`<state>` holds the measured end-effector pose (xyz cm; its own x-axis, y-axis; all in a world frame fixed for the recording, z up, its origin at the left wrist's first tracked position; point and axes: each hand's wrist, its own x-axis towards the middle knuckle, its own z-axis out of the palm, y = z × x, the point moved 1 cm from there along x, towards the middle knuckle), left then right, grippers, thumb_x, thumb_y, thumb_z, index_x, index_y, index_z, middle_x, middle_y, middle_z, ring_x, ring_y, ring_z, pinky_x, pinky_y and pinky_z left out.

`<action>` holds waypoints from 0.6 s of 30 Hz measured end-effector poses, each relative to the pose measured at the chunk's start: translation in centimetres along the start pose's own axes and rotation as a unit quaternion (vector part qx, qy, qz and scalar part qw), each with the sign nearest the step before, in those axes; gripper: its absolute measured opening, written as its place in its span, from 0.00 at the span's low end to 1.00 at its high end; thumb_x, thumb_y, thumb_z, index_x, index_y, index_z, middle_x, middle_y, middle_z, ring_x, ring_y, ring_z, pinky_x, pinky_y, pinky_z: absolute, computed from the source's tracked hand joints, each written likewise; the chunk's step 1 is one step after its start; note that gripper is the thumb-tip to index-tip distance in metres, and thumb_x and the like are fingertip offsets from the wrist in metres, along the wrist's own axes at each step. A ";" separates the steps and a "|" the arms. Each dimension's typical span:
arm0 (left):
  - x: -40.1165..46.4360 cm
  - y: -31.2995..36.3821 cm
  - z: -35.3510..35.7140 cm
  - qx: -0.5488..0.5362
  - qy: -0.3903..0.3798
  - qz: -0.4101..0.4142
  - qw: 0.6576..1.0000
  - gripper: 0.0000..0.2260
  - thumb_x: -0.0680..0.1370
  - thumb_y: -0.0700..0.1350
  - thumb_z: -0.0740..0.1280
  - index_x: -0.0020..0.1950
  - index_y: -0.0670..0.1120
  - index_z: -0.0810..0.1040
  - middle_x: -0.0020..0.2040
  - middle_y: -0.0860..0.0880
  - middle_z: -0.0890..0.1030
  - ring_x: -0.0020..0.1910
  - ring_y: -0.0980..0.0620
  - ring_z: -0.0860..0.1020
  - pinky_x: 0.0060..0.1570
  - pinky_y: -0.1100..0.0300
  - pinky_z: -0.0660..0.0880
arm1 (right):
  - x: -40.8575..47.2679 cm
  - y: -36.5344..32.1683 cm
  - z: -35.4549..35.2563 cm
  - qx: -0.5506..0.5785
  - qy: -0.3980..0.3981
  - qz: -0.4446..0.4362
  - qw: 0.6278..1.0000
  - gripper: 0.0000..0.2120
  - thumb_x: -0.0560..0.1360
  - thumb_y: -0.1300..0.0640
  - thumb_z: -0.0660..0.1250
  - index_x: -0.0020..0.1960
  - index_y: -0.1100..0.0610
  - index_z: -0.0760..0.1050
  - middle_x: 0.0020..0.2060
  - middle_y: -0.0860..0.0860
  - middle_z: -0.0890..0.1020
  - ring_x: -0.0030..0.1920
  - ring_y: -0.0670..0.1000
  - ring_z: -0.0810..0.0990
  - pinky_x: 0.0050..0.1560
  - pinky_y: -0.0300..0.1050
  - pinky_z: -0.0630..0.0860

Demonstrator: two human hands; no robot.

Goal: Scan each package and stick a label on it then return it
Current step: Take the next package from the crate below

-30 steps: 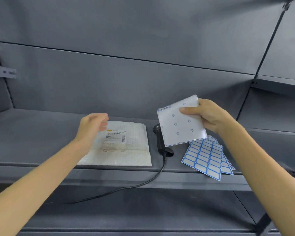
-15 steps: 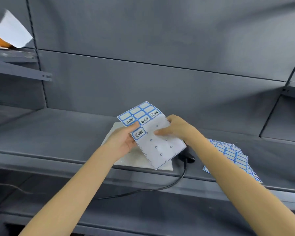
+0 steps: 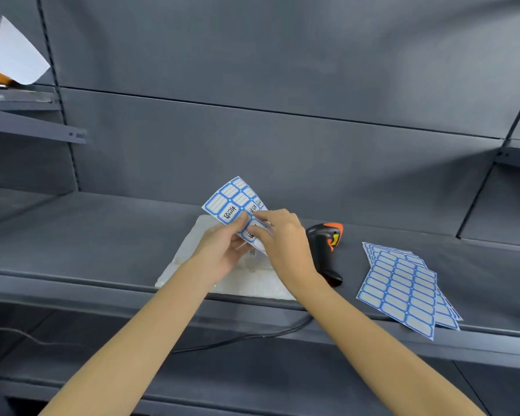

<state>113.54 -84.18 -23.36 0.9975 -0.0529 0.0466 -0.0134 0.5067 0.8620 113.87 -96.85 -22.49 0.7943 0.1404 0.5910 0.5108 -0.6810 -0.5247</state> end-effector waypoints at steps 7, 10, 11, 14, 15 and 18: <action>0.2 -0.1 0.1 0.011 0.019 -0.006 1.000 0.08 0.79 0.41 0.66 0.57 0.44 0.79 0.53 0.44 0.84 0.46 0.50 0.83 0.51 0.57 0.79 | 0.2 0.2 -0.9 -0.065 0.014 -0.005 0.998 0.11 0.79 0.53 0.64 0.58 0.54 0.79 0.50 0.52 0.81 0.52 0.52 0.72 0.51 0.43 0.67; 0.2 -0.1 0.1 0.007 0.034 -0.007 0.999 0.08 0.78 0.41 0.67 0.57 0.43 0.79 0.51 0.45 0.85 0.46 0.50 0.84 0.46 0.59 0.80 | 0.2 0.3 -0.6 -0.071 0.015 0.013 0.997 0.11 0.79 0.51 0.64 0.57 0.52 0.79 0.50 0.53 0.80 0.52 0.54 0.72 0.46 0.43 0.68; 0.2 0.0 0.0 0.005 0.039 -0.006 0.999 0.09 0.78 0.40 0.67 0.57 0.43 0.79 0.52 0.45 0.85 0.46 0.50 0.84 0.45 0.59 0.80 | 0.2 0.3 -0.6 -0.064 0.015 0.015 0.998 0.11 0.79 0.51 0.64 0.57 0.52 0.80 0.50 0.53 0.79 0.52 0.55 0.72 0.45 0.43 0.68; 0.2 0.1 -0.1 0.009 0.057 0.000 0.998 0.09 0.78 0.40 0.67 0.58 0.44 0.79 0.52 0.44 0.84 0.50 0.47 0.83 0.48 0.57 0.80 | 0.2 0.2 -0.6 -0.038 0.015 -0.011 0.999 0.09 0.79 0.55 0.64 0.55 0.55 0.81 0.49 0.54 0.81 0.52 0.54 0.74 0.50 0.46 0.72; 0.2 0.1 -0.2 0.014 0.065 0.002 0.998 0.09 0.78 0.40 0.67 0.58 0.44 0.79 0.52 0.44 0.84 0.51 0.47 0.83 0.50 0.55 0.80 | 0.2 0.1 -0.7 -0.033 0.019 -0.029 0.999 0.09 0.79 0.57 0.65 0.53 0.56 0.82 0.48 0.54 0.82 0.52 0.54 0.75 0.52 0.47 0.72; 0.2 0.2 -0.3 0.029 0.087 0.007 0.996 0.07 0.78 0.39 0.67 0.55 0.45 0.80 0.49 0.45 0.85 0.48 0.47 0.84 0.51 0.53 0.80 | 0.3 0.0 -0.8 -0.019 0.036 -0.071 0.997 0.07 0.77 0.62 0.67 0.49 0.60 0.84 0.46 0.54 0.84 0.52 0.55 0.76 0.53 0.45 0.71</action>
<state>113.75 -83.87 -23.35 0.9939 0.1068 -0.0257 -0.0259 0.4551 0.8901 113.80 -97.40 -21.83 0.6885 0.1870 0.7007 0.6027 -0.6849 -0.4095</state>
